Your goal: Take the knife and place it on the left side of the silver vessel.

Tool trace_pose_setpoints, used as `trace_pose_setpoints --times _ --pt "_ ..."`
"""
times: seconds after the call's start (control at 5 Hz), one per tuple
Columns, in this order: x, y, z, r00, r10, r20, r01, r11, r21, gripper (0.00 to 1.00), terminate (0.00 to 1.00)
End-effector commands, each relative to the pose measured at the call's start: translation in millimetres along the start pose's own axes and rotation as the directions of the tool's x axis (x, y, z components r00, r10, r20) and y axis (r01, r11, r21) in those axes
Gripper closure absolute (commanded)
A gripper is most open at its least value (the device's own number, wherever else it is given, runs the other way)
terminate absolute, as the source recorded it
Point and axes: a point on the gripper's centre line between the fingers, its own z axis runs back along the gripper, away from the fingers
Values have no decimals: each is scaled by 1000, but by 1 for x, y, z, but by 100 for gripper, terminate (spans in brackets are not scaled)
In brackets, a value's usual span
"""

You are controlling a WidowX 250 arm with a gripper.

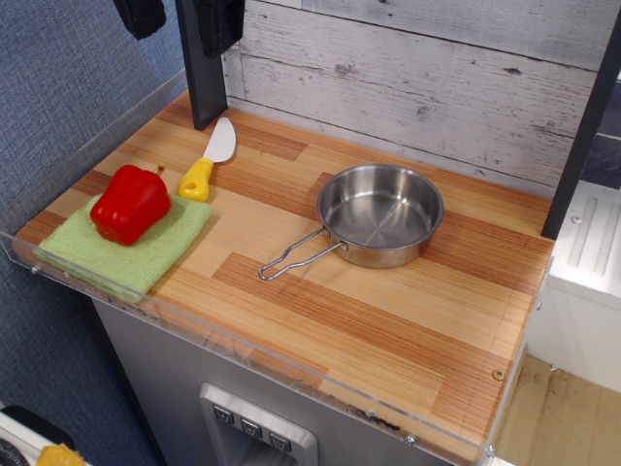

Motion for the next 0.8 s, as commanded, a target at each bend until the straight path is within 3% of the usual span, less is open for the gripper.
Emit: trace_pose_setpoints --times 0.0,0.6 --pt "0 0 0 1000 0 0 0 1000 0 0 0" --pt "28 22 -30 988 153 -31 -149 984 99 0 0"
